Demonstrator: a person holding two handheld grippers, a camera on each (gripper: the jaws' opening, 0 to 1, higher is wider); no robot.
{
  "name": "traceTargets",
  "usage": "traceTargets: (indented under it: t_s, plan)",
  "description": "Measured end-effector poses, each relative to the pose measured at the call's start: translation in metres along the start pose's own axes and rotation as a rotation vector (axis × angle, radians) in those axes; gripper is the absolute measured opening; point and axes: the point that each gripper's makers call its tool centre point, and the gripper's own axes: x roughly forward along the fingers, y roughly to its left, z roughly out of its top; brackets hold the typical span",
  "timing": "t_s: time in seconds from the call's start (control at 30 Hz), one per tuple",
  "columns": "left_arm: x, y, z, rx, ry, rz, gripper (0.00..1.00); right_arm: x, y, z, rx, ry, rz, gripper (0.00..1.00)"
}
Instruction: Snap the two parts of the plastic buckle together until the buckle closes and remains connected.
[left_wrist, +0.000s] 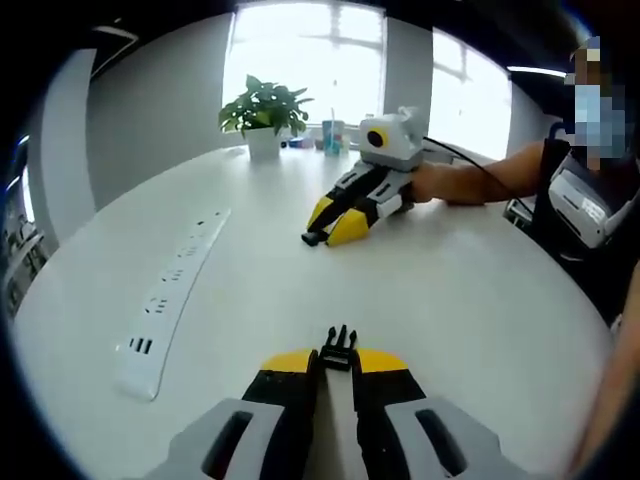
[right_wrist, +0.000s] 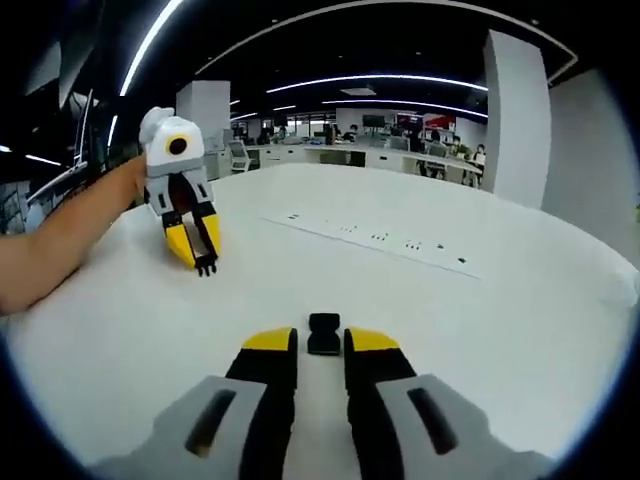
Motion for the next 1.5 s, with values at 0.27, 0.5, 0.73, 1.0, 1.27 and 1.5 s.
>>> traceTargets:
  t_s: [0.27, 0.5, 0.73, 1.0, 1.27, 1.5]
  plan:
    - [-0.0006, 0.0030, 0.0001, 0.003, -0.004, -0.001, 0.13, -0.0019, 0.0006, -0.0007, -0.012, -0.002, -0.010, 0.16]
    - [-0.0009, 0.0026, 0.0000, 0.014, -0.014, -0.016, 0.15, -0.0022, -0.0015, 0.0010, -0.024, -0.007, -0.010, 0.15]
    - [-0.0003, 0.0007, -0.0003, 0.030, -0.014, -0.027, 0.15, -0.0017, -0.0048, 0.0017, -0.032, -0.006, -0.016, 0.14]
    - [0.0030, 0.0027, 0.0032, 0.083, -0.032, -0.033, 0.14, -0.0015, -0.0054, 0.0022, -0.028, -0.007, -0.013, 0.14]
    - [0.0016, 0.0037, 0.0028, 0.082, -0.049, -0.031, 0.13, -0.0002, -0.0065, 0.0029, -0.031, -0.005, -0.013, 0.13]
    - [0.0029, 0.0055, 0.0026, 0.055, -0.077, -0.028, 0.13, 0.0007, -0.0052, 0.0035, -0.042, -0.004, -0.015, 0.12]
